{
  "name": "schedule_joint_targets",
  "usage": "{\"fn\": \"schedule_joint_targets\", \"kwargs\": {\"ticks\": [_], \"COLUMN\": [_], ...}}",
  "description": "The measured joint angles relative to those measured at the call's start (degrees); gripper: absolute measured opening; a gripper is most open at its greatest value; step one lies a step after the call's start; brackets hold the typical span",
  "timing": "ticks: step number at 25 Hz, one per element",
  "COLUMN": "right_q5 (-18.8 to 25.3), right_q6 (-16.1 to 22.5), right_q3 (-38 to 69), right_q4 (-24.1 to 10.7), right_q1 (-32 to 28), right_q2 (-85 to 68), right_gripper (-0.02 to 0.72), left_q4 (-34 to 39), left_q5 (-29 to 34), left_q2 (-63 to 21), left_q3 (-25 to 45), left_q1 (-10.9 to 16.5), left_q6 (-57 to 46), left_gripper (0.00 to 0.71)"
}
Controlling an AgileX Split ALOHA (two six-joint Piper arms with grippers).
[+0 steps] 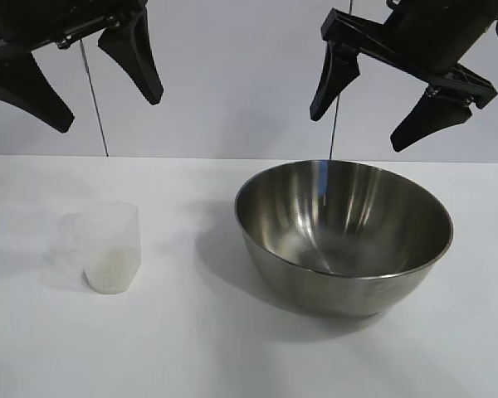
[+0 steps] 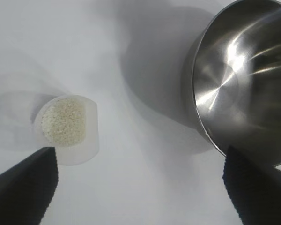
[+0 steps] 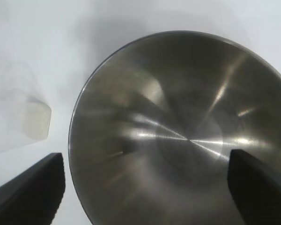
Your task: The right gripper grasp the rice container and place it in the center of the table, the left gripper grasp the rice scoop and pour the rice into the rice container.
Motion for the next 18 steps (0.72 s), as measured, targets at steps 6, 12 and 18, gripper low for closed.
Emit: {"fn": "schedule_joint_targets", "kwargs": {"ticks": [6, 12, 18], "right_q5": [0.0, 2.1, 9.4], "right_q6": [0.0, -1.2, 2.1], "right_q3": [0.0, -0.1, -0.1], "right_q4": [0.0, -2.0, -18.2], "right_q1": [0.0, 0.0, 0.0], "right_q2": [0.0, 0.0, 0.0], "right_gripper": [0.652, 0.652, 0.652], "left_q4": [0.0, 0.0, 0.0], "left_q5": [0.0, 0.0, 0.0], "left_q2": [0.0, 0.0, 0.0], "left_q3": [0.0, 0.0, 0.0], "left_q1": [0.0, 0.0, 0.0], "left_q6": [0.0, 0.0, 0.0], "left_gripper": [0.689, 0.689, 0.689]}}
